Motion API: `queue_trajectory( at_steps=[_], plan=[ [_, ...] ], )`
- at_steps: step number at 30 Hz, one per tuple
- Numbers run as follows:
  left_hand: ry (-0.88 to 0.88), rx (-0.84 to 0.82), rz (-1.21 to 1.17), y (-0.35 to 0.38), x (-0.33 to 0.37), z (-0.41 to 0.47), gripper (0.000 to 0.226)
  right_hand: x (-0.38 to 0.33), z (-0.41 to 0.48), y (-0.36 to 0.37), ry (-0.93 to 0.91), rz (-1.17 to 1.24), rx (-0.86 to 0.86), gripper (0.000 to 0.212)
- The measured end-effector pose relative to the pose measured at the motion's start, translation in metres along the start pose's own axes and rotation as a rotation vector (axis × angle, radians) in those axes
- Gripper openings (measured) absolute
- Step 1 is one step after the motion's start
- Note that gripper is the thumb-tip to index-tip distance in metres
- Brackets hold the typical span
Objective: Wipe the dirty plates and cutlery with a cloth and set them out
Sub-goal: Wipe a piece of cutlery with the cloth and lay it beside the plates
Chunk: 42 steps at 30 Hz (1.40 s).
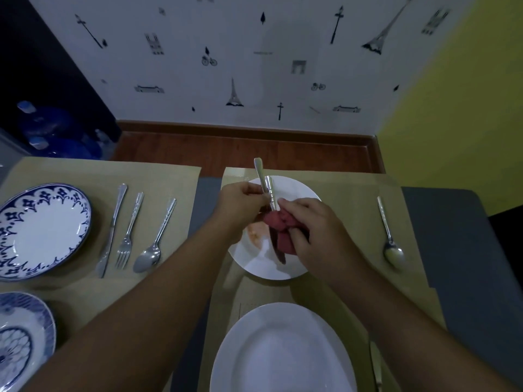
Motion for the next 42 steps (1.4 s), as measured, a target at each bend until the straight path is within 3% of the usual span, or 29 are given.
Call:
queue_trajectory(
  at_steps=[4, 7, 12, 16, 24, 31, 37, 42],
  plan=[
    [-0.031, -0.04, -0.058, 0.003, 0.004, -0.012, 0.01, -0.014, 0.004, -0.005, -0.029, 0.021, 0.02, 0.042],
    [-0.023, 0.008, -0.102, 0.0, 0.007, -0.014, 0.01, -0.022, -0.008, 0.006, -0.15, -0.032, -0.034, 0.038],
    [-0.032, 0.033, 0.016, -0.004, 0.004, -0.017, 0.012, -0.033, -0.026, 0.016, -0.283, -0.083, -0.056, 0.031],
    [-0.025, 0.036, 0.033, -0.005, 0.002, -0.015, 0.012, -0.031, 0.001, 0.016, -0.238, -0.031, -0.071, 0.03],
    [0.016, 0.042, 0.002, -0.01, 0.013, -0.002, 0.015, -0.01, -0.041, 0.034, -0.214, -0.117, -0.117, 0.03],
    [-0.185, 0.078, -0.213, -0.002, -0.007, 0.009, 0.013, -0.004, -0.038, 0.012, -0.125, -0.048, -0.005, 0.04],
    [-0.196, 0.104, -0.193, 0.002, -0.009, 0.01, 0.01, -0.001, -0.032, 0.001, -0.038, -0.019, 0.052, 0.046],
    [-0.182, 0.07, -0.157, 0.001, -0.006, 0.006, 0.018, 0.0, -0.035, 0.006, -0.03, -0.014, 0.003, 0.044]
  ],
)
Point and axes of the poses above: each hand's wrist, its own z-axis towards the middle knuckle, its own y-axis out of the palm, x = y × z, the point moved 8 cm from there along z, towards the middle knuckle, and after that the axes turned 6 degrees about -z, right-handed, at the moved point
